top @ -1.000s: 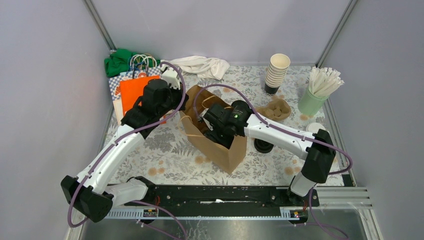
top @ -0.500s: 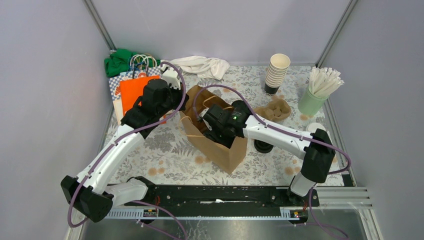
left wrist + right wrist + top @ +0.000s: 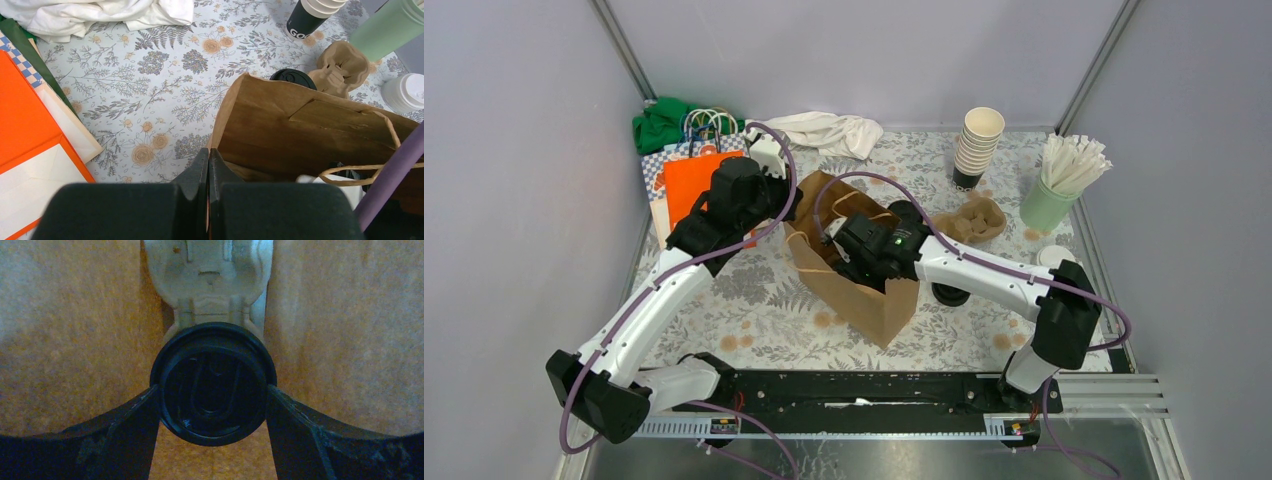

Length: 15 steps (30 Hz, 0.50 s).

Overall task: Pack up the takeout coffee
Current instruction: Place the coffee cup on the cup tray.

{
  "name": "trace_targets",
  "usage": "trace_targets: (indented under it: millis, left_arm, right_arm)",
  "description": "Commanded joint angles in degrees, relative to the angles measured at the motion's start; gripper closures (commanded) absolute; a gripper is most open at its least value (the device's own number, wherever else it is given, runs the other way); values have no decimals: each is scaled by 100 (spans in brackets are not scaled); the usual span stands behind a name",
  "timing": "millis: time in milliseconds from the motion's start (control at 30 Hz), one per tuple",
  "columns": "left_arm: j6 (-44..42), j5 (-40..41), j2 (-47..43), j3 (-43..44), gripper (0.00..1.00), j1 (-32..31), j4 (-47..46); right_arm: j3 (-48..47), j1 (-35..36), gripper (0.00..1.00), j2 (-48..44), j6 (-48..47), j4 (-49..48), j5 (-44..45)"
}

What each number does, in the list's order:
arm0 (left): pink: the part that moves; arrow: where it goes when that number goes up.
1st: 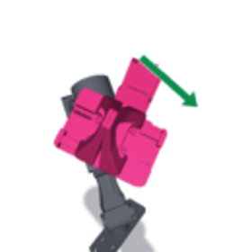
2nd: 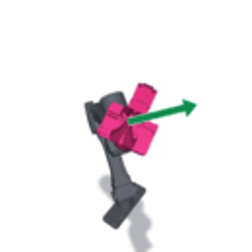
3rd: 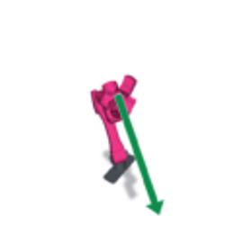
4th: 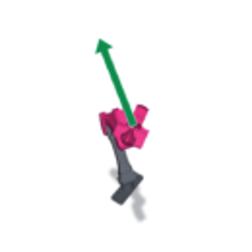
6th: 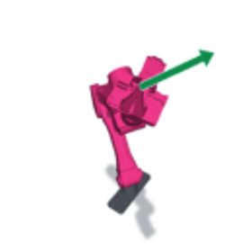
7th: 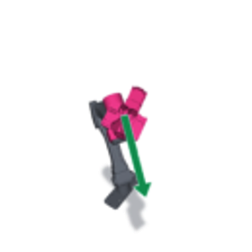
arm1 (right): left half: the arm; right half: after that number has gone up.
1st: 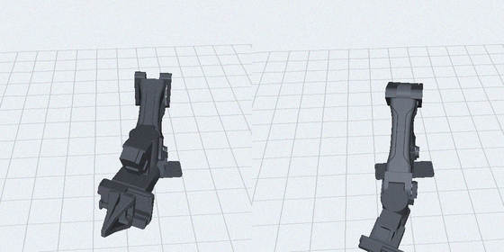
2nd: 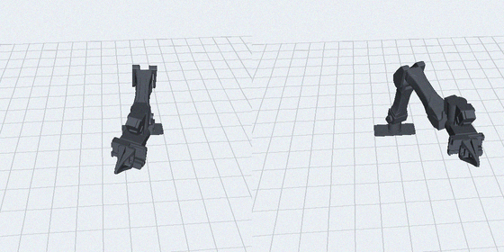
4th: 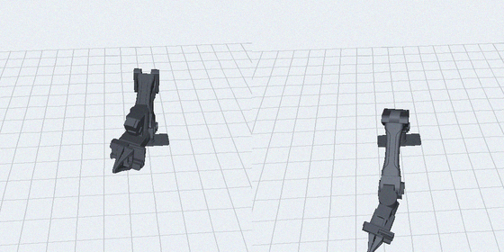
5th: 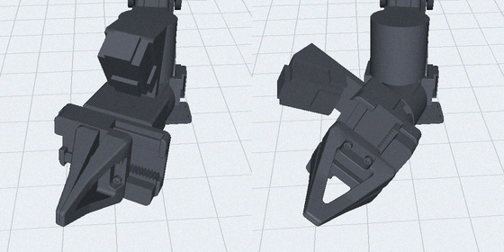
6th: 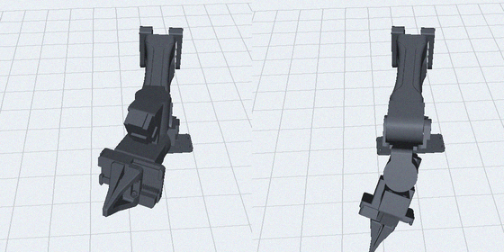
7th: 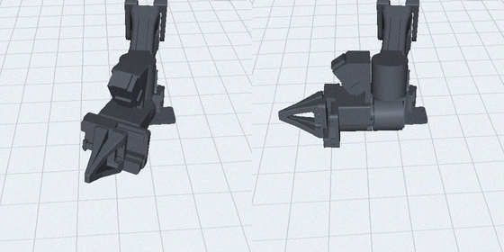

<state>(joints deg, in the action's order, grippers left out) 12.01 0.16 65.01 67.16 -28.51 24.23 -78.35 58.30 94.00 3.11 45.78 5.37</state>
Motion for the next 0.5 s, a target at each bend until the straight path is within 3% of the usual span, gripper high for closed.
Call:
trace_targets:
  millis: [0, 467]
  left_arm:
    - [-97, 10, 36, 219, 100, 39, -89]
    - [-113, 10, 20, 215, 100, 41, -111]
  right_arm:
    - [490, 50, 81, 374, 94, 695, -94]
    - [254, 50, 81, 564, 69, 1017, -128]
